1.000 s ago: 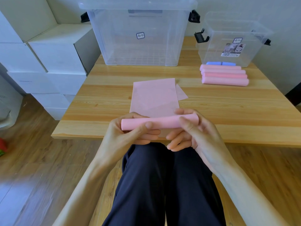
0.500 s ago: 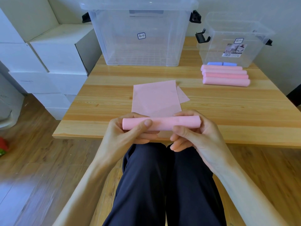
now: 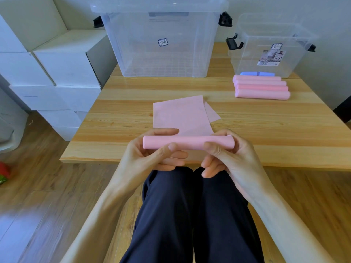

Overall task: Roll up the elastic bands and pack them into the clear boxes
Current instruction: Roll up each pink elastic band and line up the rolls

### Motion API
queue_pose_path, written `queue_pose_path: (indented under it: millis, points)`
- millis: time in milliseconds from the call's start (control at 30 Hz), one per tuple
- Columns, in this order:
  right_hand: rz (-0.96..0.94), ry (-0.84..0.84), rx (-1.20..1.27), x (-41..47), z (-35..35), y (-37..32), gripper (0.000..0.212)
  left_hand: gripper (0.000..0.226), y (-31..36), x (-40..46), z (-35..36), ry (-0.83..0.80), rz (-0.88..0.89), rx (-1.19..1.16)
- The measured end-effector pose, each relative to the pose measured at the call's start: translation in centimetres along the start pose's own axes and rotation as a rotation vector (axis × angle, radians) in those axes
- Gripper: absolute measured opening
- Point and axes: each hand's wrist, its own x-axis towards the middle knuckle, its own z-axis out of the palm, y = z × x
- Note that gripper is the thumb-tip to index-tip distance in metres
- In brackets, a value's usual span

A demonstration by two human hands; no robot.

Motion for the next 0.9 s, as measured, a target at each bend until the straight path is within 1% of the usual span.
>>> queue_pose_path:
  millis: [167,267,367,533,633,667,767,900]
  points:
    - [0.032,-0.044,0.034,0.10,-0.02,-0.14,0.044,0.031,-0.33,0.19,0.09,0.057,0.024,0.012]
    - [0.004,-0.035,0.025,0.08,-0.01,-0.26,0.036,0.032,-0.37,0.23,0.18,0.064,0.024,-0.001]
    - [-0.001,0.004,0.026,0.10,-0.06,-0.26,0.036,0.033,-0.32,0.08,0.25,0.023,0.028,-0.011]
    - [0.042,-0.054,0.059,0.14,-0.13,-0.43,0.050,0.030,-0.45,0.28,0.04,0.055,0.081,-0.030]
    - [0.023,-0.040,0.050,0.11,-0.13,-0.44,0.034,0.032,-0.45,0.20,0.00,0.049,0.067,-0.014]
    - [0.021,-0.027,0.053,0.10,-0.12,-0.43,0.032,0.032,-0.44,0.14,0.08,0.037,0.055,-0.007]
    - [0.039,0.002,0.049,0.13,-0.09,-0.37,0.044,0.029,-0.43,0.00,0.15,0.023,0.035,-0.003]
    - [0.062,-0.047,0.051,0.06,-0.04,-0.37,0.051,0.029,-0.32,0.07,0.13,0.054,0.051,0.022]
